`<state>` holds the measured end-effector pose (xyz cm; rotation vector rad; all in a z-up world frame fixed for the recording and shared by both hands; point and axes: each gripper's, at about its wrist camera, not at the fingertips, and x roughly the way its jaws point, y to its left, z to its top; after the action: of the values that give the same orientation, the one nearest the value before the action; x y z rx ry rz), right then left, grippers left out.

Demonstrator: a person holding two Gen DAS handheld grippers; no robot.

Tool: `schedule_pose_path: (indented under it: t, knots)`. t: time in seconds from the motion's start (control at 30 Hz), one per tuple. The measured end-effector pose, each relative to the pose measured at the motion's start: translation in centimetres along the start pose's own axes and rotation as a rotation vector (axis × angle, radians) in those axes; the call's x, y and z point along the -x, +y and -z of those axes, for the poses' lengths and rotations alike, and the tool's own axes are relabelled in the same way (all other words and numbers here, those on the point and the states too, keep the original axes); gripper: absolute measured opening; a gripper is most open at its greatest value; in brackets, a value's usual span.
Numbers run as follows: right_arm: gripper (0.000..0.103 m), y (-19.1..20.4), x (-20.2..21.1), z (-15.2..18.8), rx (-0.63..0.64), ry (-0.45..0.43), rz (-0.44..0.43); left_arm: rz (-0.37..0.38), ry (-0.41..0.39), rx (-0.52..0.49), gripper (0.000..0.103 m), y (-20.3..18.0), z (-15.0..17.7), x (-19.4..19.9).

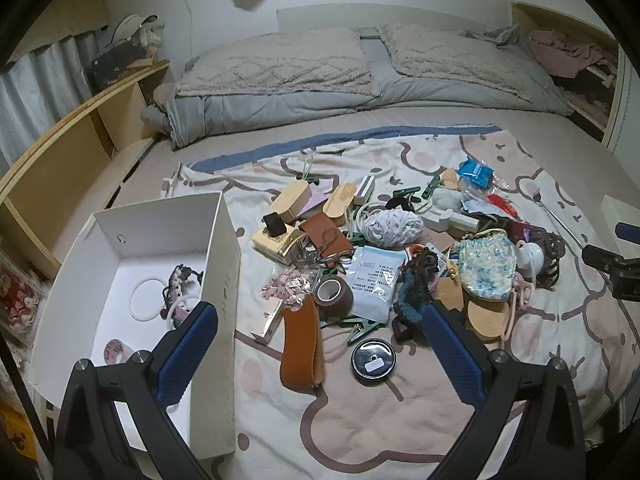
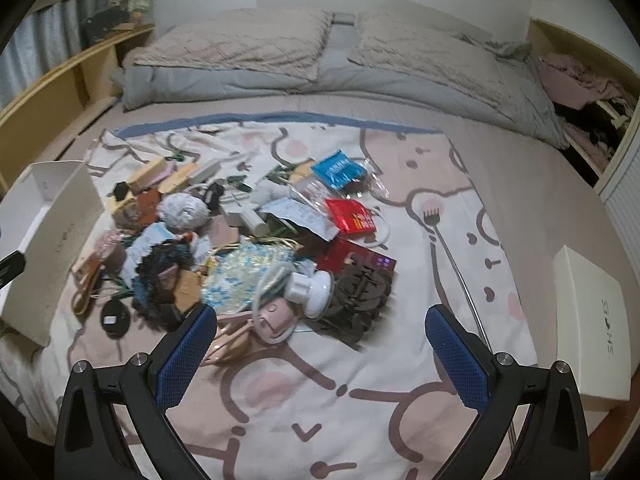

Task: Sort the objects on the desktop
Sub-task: 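Move both tools over the pile of items toward the bed sheet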

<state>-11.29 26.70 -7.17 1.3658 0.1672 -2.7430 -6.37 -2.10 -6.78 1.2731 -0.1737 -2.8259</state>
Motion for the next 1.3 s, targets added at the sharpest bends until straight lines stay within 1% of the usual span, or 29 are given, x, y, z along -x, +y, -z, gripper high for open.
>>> schedule_pose_path:
  t: [0.23, 0.37, 0.5, 0.6, 0.73, 0.8, 0.9, 1.03, 1.3]
  knots:
    - [0.103, 0.0, -2.4, -1.0, -0.044, 0.056, 0.014, -0.006, 0.025, -0.006, 0.103, -0.5, -0.2, -1.2]
    - [0.103, 1.0, -3.7, -1.5, -0.048, 0.089, 0.010, 0.012, 0.043, -0.003, 0.103, -0.9, -0.3, -1.5]
    - [0.103, 2.1, -4.9, -1.9, -0.042, 0.116, 0.010, 0.015, 0.040, -0.013, 0.103, -1.3, -0.4, -1.5]
    - [0.103, 3.0, -6.3, -1.9, -0.037, 0.163, 0.010, 0.015, 0.040, -0.016, 0.103, -1.4, -0.5, -1.6]
    - [0.103, 4.1, -7.9, -1.9, -0.009, 0.193, 0.056, 0.005, 0.040, -0.011, 0.103, -1.3, -0.6, -1.8]
    - [0.103, 4.2, -8.5, -1.9, 0.004, 0.204, 0.081, 0.016, 0.050, -0.002, 0.103, -1.1, -0.6, -2.0]
    - [0.103, 3.9, -9.1, -1.8, 0.022, 0.219, 0.115, 0.048, 0.082, 0.019, 0.103, -0.6, -0.6, -2.7]
    - [0.103, 2.8, -9.5, -1.2, 0.043, 0.228, 0.161, 0.069, 0.120, 0.043, 0.103, -0.4, -0.3, -3.6]
    - [0.103, -1.1, -9.9, 0.3, -0.012, 0.264, 0.207, 0.048, 0.185, 0.065, 0.103, -0.2, 0.5, -5.5]
